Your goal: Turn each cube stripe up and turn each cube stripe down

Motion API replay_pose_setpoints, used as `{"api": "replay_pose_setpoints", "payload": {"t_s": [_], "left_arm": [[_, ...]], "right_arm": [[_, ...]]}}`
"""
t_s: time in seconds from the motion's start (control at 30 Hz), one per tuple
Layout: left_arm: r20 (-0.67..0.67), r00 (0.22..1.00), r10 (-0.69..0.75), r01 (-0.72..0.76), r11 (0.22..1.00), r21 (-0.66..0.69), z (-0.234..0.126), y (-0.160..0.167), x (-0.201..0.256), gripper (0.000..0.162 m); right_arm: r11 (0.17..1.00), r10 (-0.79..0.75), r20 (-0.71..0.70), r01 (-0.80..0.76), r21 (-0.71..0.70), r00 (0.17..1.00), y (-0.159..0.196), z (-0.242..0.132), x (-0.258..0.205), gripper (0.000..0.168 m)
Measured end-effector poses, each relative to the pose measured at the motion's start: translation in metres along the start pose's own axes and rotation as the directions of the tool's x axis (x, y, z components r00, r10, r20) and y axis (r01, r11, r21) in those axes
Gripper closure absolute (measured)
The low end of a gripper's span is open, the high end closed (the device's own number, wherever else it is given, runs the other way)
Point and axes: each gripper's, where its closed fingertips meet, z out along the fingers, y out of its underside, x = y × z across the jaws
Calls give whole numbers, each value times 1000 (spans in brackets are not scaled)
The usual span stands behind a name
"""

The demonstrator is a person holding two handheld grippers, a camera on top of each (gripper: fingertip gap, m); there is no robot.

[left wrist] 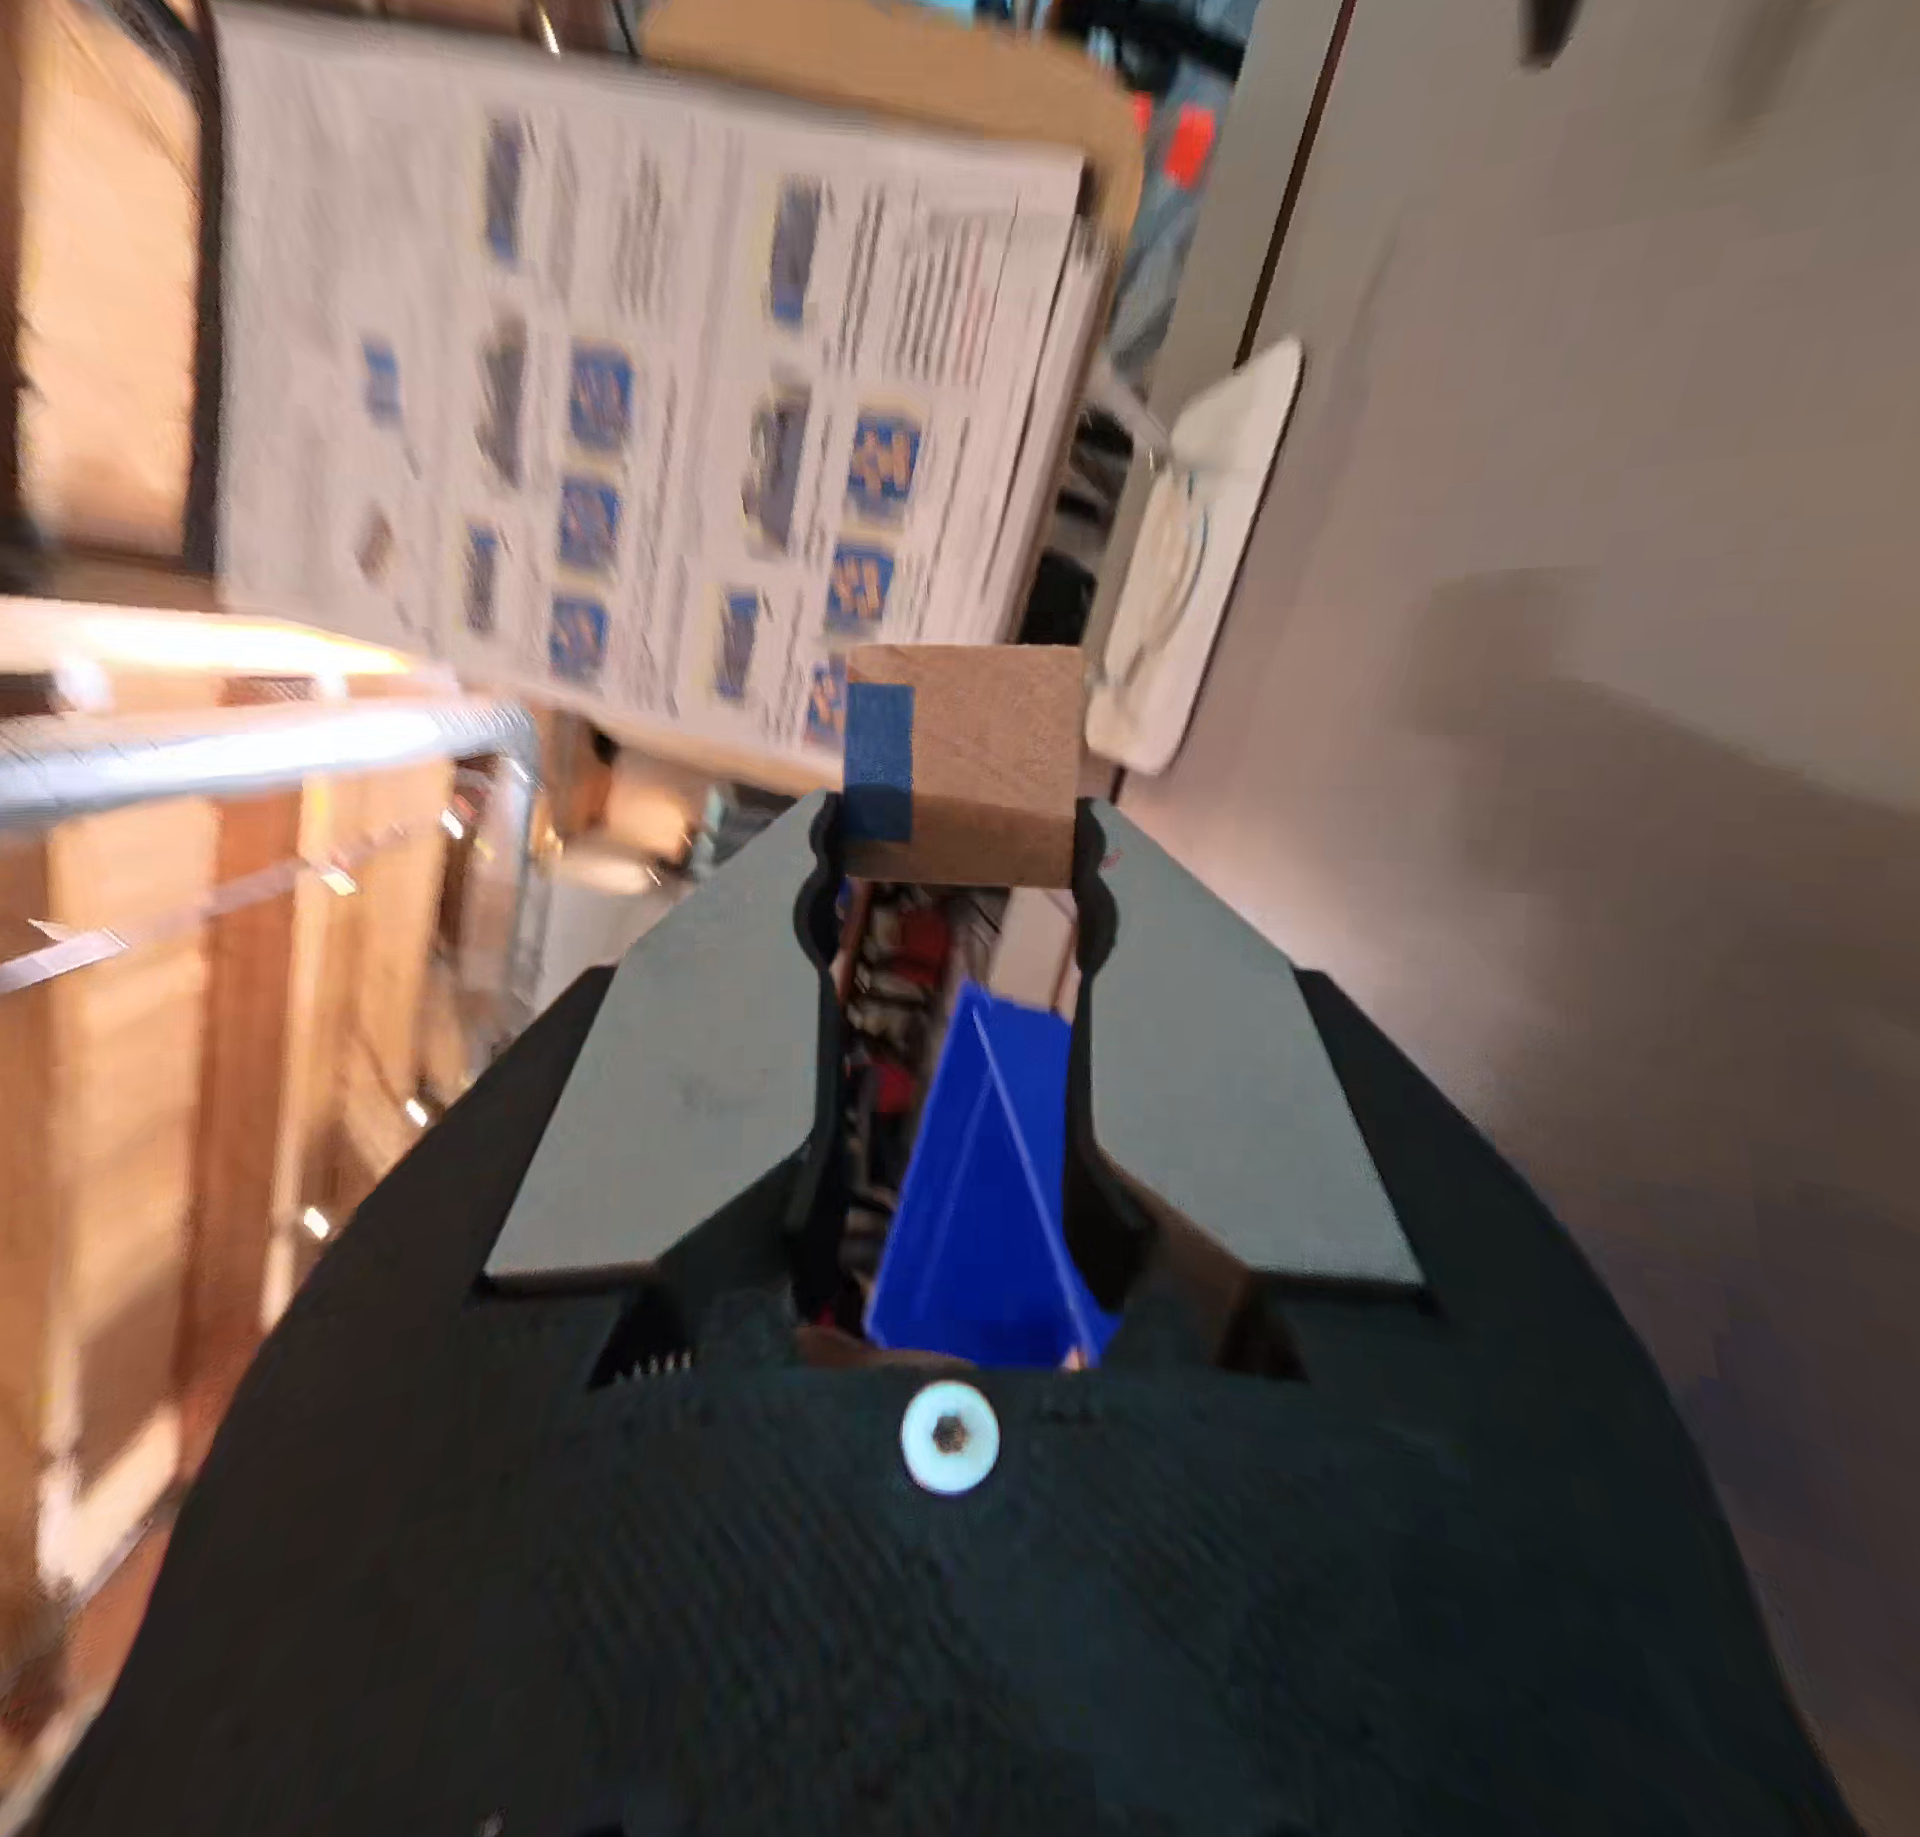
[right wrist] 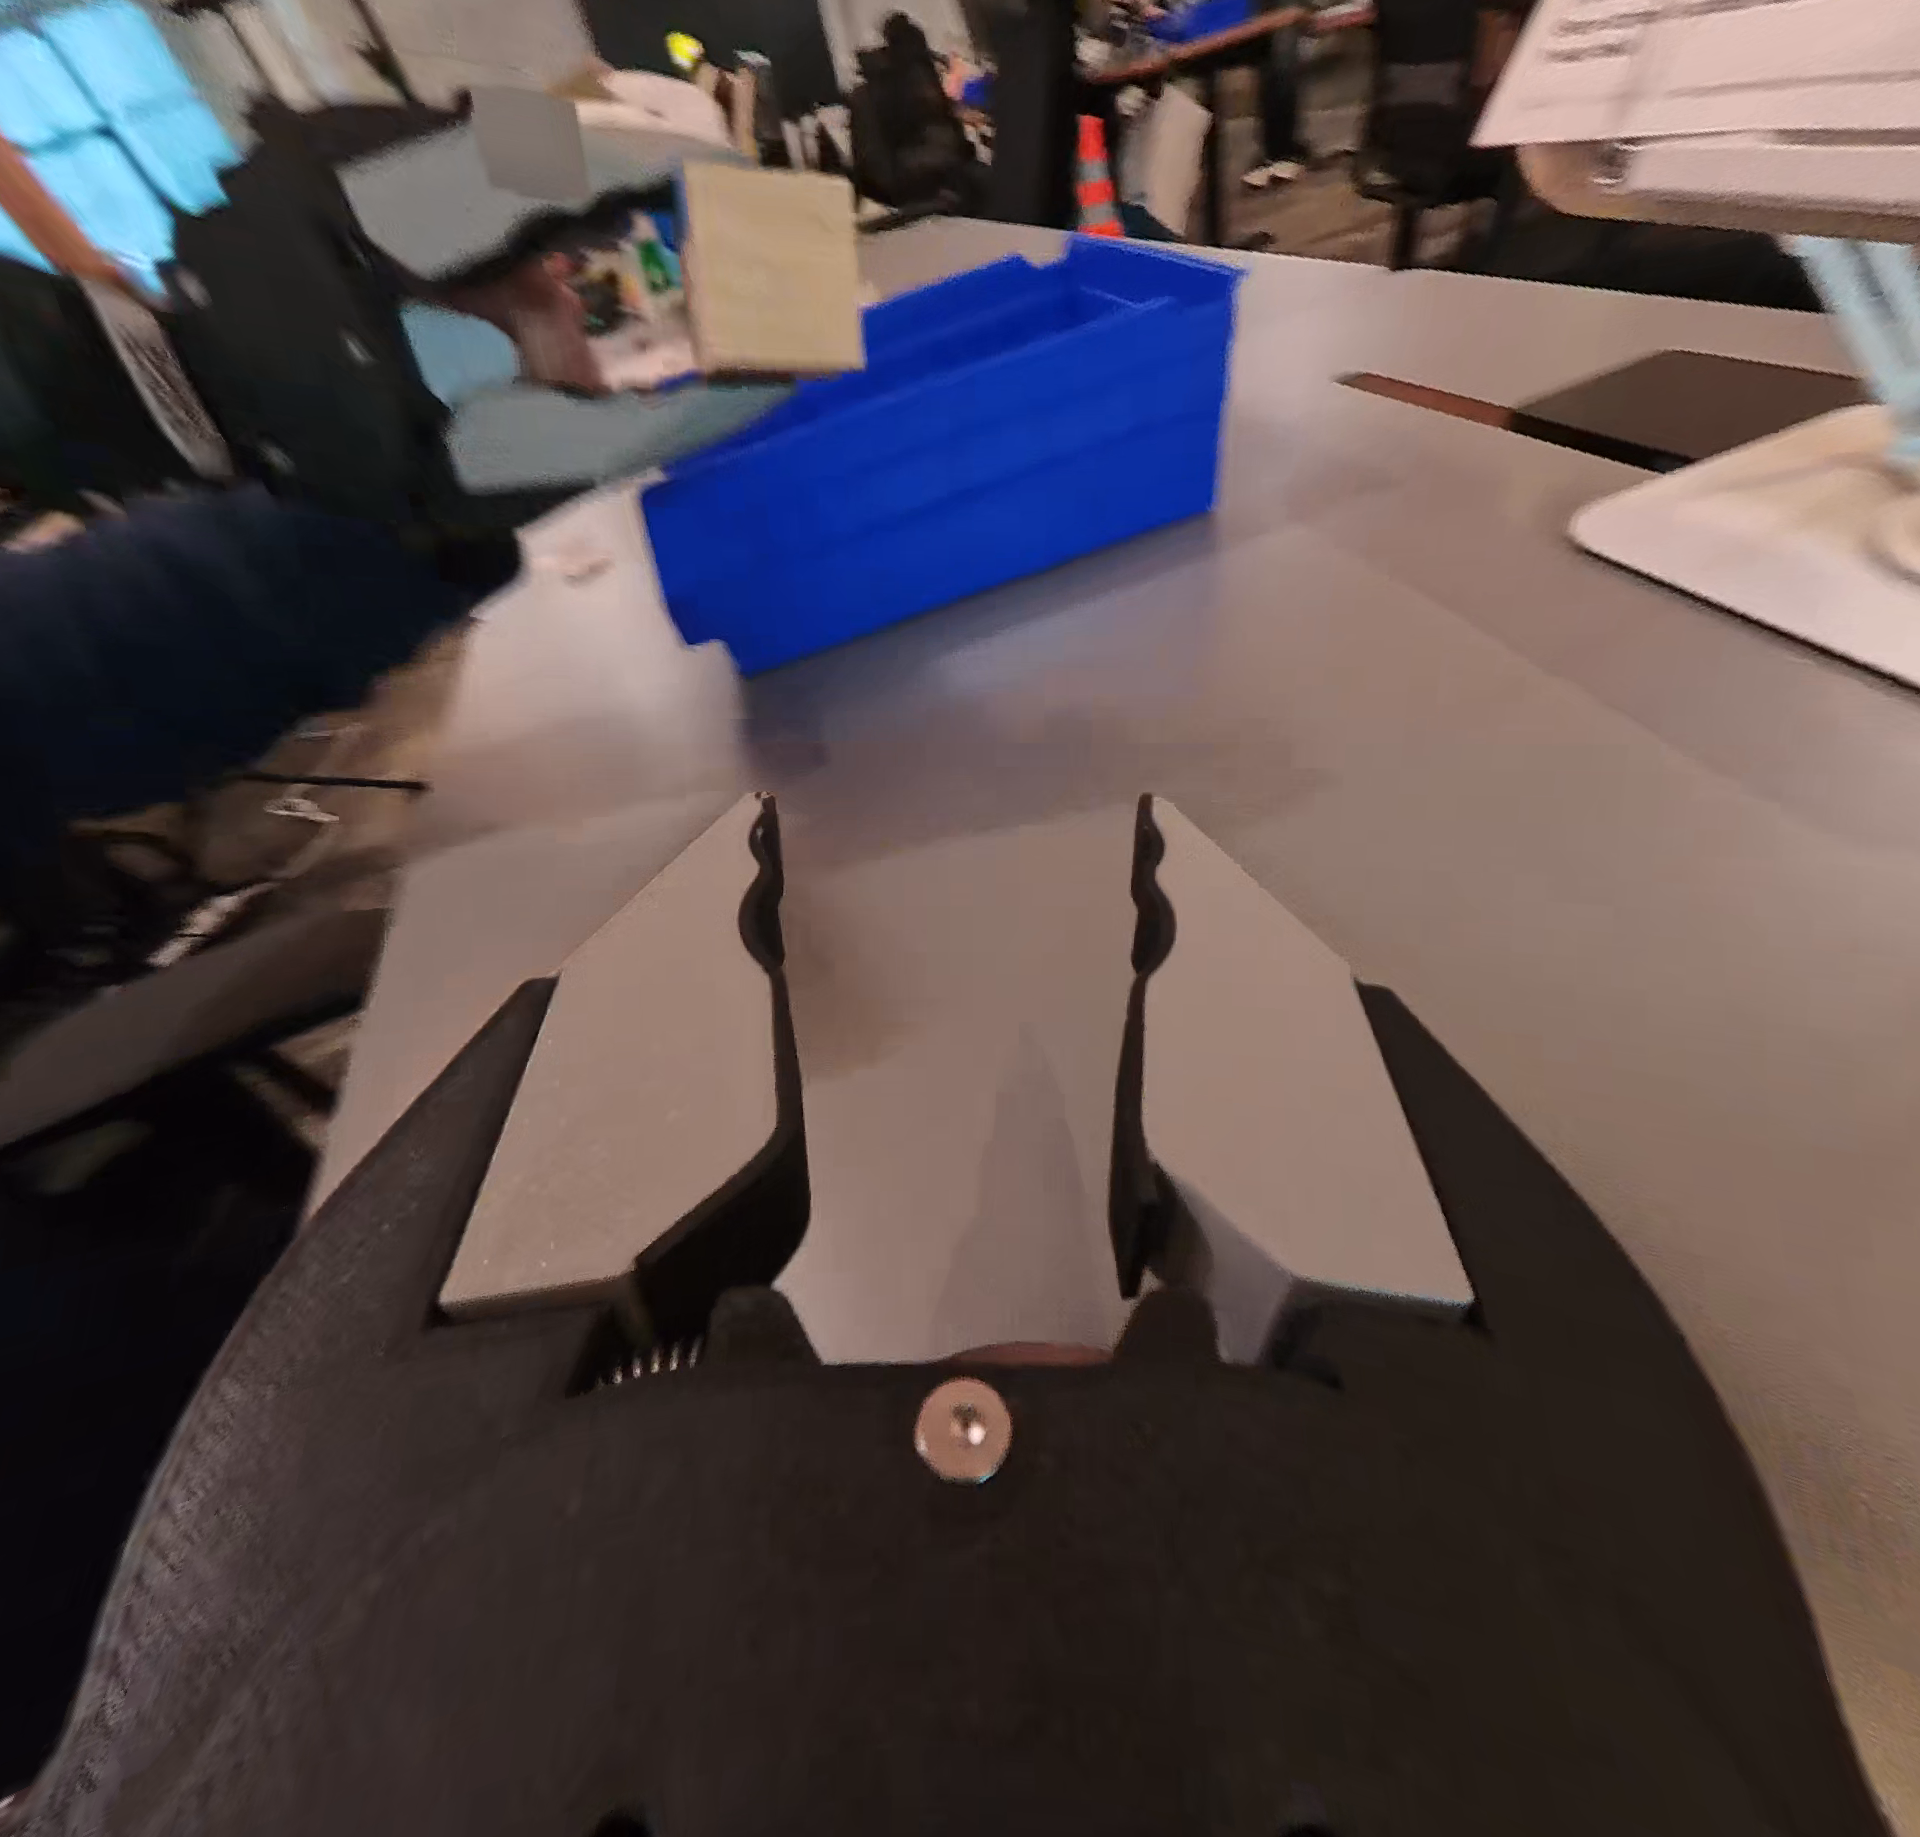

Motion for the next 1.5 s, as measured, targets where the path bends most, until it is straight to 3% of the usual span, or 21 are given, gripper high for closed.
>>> {"api": "replay_pose_setpoints", "payload": {"t_s": [0.17, 0.3, 0.4, 0.5, 0.63, 0.73, 0.8, 0.87, 0.9, 1.0, 1.03, 1.13, 1.27, 1.5], "left_arm": [[12, 984, 179, -178, 968, 175, 6, -71, 51, 120], [-7, 987, 158, -152, 958, 244, 13, -98, 73, 120], [-28, 987, 158, -145, 952, 271, 17, -111, 84, 120], [-39, 987, 157, -140, 948, 288, 19, -117, 92, 120], [-67, 989, 130, -105, 948, 300, 20, -118, 100, 119], [-133, 991, 19, 21, 957, 291, 16, -116, 102, 119], [-226, 967, -121, 177, 953, 248, 14, -109, 101, 110], [-331, 895, -300, 378, 904, 202, 10, -106, 97, 106], [-408, 823, -396, 493, 854, 164, 7, -108, 97, 103], [-656, 508, -558, 734, 679, -9, -7, -125, 111, 97], [-684, 459, -567, 760, 649, -29, -9, -130, 112, 94], [-694, 427, -580, 804, 595, -3, -9, -136, 104, 96], [-759, 310, -572, 861, 508, -31, -18, -142, 101, 109], [-793, 257, -552, 891, 453, -26, -22, -148, 95, 117]], "right_arm": [[998, 6, 123, -13, 55, 992, -12, 1, -30, 98], [999, -18, 109, 13, 48, 994, -11, 3, -33, 97], [998, -16, 116, 9, 55, 993, -11, 3, -33, 100], [999, -33, 81, 30, 36, 996, -7, 3, -28, 125], [999, -28, 91, 29, -14, 995, 1, 3, -24, 127], [999, -45, 99, 47, -18, 994, 1, 0, -23, 127], [997, -68, 81, 69, -16, 994, 0, -3, -20, 128], [997, -73, 99, 72, 9, 992, -3, -6, -22, 128], [997, -73, 115, 70, 29, 991, -6, -7, -24, 128], [990, -109, 196, 90, 104, 975, -15, -10, -40, 128], [988, -126, 220, 103, 115, 967, -16, -11, -45, 128], [982, -164, 269, 131, 135, 949, -17, -16, -55, 128], [977, -183, 347, 132, 164, 920, -19, -25, -64, 128], [981, -167, 394, 113, 158, 904, -15, -22, -69, 127]]}}
